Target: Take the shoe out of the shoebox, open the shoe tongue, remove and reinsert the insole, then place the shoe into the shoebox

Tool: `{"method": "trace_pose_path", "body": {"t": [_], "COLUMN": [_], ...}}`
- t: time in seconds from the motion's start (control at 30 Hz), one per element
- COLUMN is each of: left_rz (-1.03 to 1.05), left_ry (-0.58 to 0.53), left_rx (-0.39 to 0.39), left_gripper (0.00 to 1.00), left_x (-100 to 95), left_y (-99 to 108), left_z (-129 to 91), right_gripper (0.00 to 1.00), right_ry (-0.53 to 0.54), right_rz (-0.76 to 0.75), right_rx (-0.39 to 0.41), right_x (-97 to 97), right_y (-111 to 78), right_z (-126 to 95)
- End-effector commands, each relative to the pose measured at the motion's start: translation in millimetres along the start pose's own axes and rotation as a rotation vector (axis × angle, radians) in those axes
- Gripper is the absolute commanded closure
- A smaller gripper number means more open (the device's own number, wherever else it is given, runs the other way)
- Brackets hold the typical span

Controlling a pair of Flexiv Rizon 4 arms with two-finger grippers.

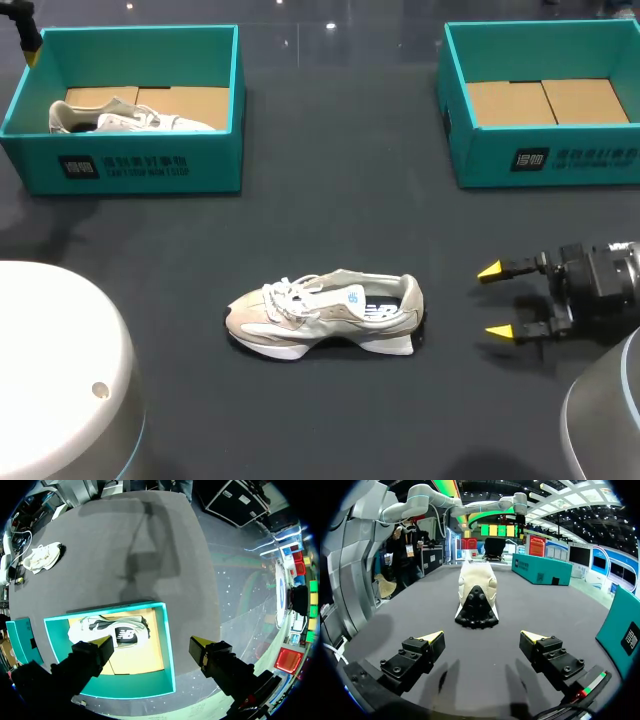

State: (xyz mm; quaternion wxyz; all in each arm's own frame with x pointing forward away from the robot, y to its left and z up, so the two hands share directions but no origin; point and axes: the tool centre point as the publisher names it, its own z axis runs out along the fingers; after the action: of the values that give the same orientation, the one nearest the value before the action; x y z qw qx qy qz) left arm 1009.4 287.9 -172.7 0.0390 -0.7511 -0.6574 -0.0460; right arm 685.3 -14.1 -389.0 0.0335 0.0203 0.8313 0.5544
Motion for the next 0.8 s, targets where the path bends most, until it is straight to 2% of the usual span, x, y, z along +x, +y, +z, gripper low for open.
{"method": "trace_pose_path", "body": {"t": [0.03,0.5,0.63,0.67,0.8], "left_rz": [0.001,0.001,0.001,0.001,0.001], "left_ry": [0.001,0.001,0.001,0.001,0.001], "left_rx": [-0.002,-0.002,-0.002,-0.002,-0.002], "left_gripper": [0.0,0.0,0.0,0.0,0.0], "left_x": [0.5,0.5,0.5,0.5,0.5], "left_y": [-1.0,-1.0,-1.0,-1.0,-1.0], "left_z": [-0.4,-0.4,-0.4,-0.4,-0.4], "right_gripper": [0.0,0.0,0.0,0.0,0.0], "right_ry": [-0.008,-0.022,-0.022,-0.045,-0.045], "right_rz": [0.008,0.067,0.097,0.123,0.123], "right_rx": [0.0,0.004,0.018,0.042,0.042], "right_x": [1.4,3.3,4.4,4.4,4.4], "right_y": [-0.9,1.0,2.4,1.2,1.2], "right_z": [2.7,13.6,18.0,16.7,16.7]}}
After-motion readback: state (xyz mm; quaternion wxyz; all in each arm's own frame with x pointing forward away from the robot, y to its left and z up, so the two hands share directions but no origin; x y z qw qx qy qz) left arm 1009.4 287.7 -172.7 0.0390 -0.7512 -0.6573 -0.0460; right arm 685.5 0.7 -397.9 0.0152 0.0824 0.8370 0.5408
